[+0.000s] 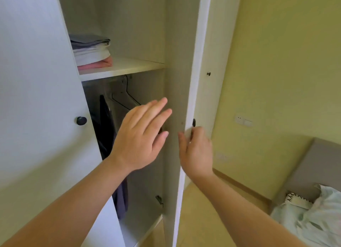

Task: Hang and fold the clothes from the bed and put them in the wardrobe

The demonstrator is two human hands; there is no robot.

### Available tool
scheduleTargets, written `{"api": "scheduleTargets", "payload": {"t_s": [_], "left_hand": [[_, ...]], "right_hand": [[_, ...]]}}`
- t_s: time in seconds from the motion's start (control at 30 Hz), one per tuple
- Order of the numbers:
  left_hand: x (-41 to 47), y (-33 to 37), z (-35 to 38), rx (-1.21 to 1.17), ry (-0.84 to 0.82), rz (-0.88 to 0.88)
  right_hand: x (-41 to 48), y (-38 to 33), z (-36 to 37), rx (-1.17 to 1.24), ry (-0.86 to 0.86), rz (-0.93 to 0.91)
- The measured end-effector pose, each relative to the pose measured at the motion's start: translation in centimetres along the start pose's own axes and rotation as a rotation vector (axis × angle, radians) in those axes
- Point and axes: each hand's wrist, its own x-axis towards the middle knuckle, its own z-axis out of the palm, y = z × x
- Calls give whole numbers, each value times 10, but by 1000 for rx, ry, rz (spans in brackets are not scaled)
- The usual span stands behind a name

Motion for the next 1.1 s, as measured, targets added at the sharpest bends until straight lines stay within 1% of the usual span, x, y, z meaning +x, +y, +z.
{"api": "scheduleTargets", "payload": {"t_s": [0.07, 0.1, 0.13, 0.2, 0.3, 0.33, 0.37, 0.47, 0.63, 0.7, 0.8, 1.0, 1.1], "left_hand": [[3, -8, -9, 93, 76, -6], [4, -14, -14, 164, 87, -17], [4, -21, -19, 238, 68, -32], [2, -38, -29, 384, -80, -63], [-8, -68, -43, 599, -382, -166], [-13, -78, -47, 650, -455, -203], [-19, -86, -50, 689, -517, -222], [-31, -105, -56, 798, -651, -200], [-27, -124, -62, 918, -792, -194], [-22, -132, -63, 954, -834, -190], [-20, -139, -63, 970, -877, -205], [-20, -147, -60, 934, -885, -255], [-22, -147, -59, 957, -896, -243]], "right_hand": [[-10, -29, 25, 37, -27, -114], [-13, -39, 39, 51, -62, -172], [-16, -48, 53, 51, -135, -222], [-19, -58, 78, 18, -391, -265], [-16, -67, 111, 18, -825, -224], [-13, -71, 121, 4, -915, -225], [-11, -77, 130, 0, -967, -228], [-8, -93, 149, 39, -1019, -190], [10, -104, 168, 36, -1105, -171], [17, -107, 173, 13, -1119, -197], [22, -108, 179, -36, -1129, -224], [31, -117, 187, -81, -1177, -232], [34, -117, 189, -86, -1184, -253]]}}
